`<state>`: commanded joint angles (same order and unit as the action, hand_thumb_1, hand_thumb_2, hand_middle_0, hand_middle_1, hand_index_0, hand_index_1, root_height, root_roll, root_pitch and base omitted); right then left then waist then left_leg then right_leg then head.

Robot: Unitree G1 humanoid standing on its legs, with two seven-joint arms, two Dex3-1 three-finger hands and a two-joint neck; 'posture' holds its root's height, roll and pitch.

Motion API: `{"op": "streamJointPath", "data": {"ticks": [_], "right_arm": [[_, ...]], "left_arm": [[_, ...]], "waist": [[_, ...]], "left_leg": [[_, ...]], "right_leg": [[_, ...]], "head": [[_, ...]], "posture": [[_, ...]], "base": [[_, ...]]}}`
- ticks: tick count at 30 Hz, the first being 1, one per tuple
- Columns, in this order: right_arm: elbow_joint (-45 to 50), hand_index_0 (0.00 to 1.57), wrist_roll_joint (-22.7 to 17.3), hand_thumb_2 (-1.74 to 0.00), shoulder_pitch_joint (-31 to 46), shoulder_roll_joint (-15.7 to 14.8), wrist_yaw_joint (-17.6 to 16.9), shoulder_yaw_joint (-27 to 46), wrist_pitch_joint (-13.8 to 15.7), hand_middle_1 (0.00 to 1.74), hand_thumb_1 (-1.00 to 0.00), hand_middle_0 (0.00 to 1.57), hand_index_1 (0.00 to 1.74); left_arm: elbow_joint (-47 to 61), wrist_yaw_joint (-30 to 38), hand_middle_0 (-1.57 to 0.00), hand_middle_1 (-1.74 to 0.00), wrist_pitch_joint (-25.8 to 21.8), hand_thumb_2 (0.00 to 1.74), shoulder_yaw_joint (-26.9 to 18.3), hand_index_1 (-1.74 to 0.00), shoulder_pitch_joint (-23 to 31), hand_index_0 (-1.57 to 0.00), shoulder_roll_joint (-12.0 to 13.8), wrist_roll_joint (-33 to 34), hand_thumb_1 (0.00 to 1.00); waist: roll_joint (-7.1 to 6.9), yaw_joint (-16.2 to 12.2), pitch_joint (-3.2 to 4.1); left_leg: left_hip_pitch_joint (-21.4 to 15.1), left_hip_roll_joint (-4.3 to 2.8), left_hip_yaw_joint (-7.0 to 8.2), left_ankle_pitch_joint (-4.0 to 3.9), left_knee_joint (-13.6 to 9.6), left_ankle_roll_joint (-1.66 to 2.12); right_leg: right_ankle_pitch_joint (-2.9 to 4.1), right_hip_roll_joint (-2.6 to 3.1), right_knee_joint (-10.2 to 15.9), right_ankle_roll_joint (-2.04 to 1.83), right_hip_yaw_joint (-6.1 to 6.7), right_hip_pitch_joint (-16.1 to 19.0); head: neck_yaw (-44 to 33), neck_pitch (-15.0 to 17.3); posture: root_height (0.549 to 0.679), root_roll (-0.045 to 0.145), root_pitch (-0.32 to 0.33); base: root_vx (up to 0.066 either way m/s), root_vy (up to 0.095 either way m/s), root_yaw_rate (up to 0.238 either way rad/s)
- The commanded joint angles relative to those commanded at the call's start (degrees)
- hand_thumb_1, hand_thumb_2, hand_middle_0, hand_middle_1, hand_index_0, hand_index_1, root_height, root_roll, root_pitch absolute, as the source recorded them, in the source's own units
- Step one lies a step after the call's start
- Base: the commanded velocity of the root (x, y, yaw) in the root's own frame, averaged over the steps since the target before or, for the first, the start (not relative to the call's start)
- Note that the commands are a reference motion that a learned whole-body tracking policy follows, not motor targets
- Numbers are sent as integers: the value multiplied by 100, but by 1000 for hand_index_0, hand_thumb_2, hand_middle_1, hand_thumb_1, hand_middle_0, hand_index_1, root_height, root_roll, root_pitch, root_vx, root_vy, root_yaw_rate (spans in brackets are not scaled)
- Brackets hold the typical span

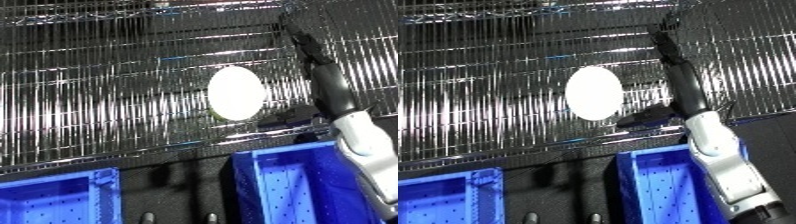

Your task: Pick up the object and place it into the box

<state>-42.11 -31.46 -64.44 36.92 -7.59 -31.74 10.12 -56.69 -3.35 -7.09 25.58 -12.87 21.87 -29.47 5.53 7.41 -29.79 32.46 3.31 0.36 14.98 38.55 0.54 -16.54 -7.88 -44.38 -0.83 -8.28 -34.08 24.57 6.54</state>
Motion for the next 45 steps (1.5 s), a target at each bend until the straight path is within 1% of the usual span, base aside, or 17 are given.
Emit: {"op": "streamJointPath", "data": {"ticks": [4, 8, 17, 26, 34, 39, 45], "right_arm": [[-29, 0, -85, 0, -52, -74, 182, -40, -48, 0, 0, 0, 0], [-62, 0, -95, 0, -133, -215, 308, -82, -74, 0, 0, 0, 0], [-21, 0, 7, 0, -252, -447, 278, -158, -194, 0, 0, 0, 0], [-21, 706, -24, -783, -260, -544, 386, -186, -219, 783, -450, 706, 783], [-30, 1334, -8, -1479, -162, -508, 374, -173, -307, 1479, -850, 1334, 1479], [21, 1334, -9, -1479, -71, -440, 360, -137, -298, 1479, -850, 1334, 1479], [490, 1334, -67, -1479, 106, -325, 337, 6, -152, 1479, -850, 1334, 1479]], "left_arm": [[53, 13, 0, 0, 25, 0, 22, 0, 7, 0, -2, -22, 0], [83, 36, 0, 0, 40, 0, 47, 0, 17, 0, -26, -39, 0], [161, 68, 0, 0, 41, 0, 87, 0, 72, 0, -86, -41, 0], [220, 66, 0, 0, -31, 0, 123, 0, 99, 0, -103, -12, 0], [296, 109, 0, 0, -18, 0, 132, 0, 115, 0, -92, -13, 0], [284, 119, 0, 0, -16, 0, 97, 0, 126, 0, -100, 11, 0], [258, 141, 0, 0, -53, 0, 9, 0, 173, 0, -94, 2, 0]], "waist": [[20, 26, 0], [51, 59, 0], [104, 123, 0], [122, 163, 0], [119, 144, 0], [90, 106, 0], [33, 8, 0]], "left_leg": [[-1, 9, -8, -17, -24, -3], [27, 23, -13, -24, -18, 1], [86, 65, -21, -33, -1, -7], [76, 81, -39, -72, -64, -12], [46, 63, -35, -82, -88, -14], [-11, 30, -33, -104, -152, -6], [-104, -16, -15, -116, -230, 9]], "right_leg": [[13, -8, 23, 1, -7, -1], [13, -20, 11, 9, -17, -30], [-14, -34, -55, 30, -21, -95], [-2, -40, -28, 32, -43, -88], [8, -47, 1, 32, -32, -58], [30, -24, 77, 35, -20, -10], [63, 14, 193, 17, 26, 61]], "head": [[47, -38], [110, -43], [180, -41], [255, -47], [243, -52], [189, -122], [25, -231]], "posture": [[634, 66, 118], [633, 68, 120], [632, 71, 125], [633, 71, 129], [634, 71, 126], [635, 70, 125], [637, 69, 124]], "base": [[8, 12, 17], [9, 16, 28], [15, 18, 36], [4, -1, 24], [-10, -6, -8], [-22, -17, -51], [-23, -7, -95]]}}
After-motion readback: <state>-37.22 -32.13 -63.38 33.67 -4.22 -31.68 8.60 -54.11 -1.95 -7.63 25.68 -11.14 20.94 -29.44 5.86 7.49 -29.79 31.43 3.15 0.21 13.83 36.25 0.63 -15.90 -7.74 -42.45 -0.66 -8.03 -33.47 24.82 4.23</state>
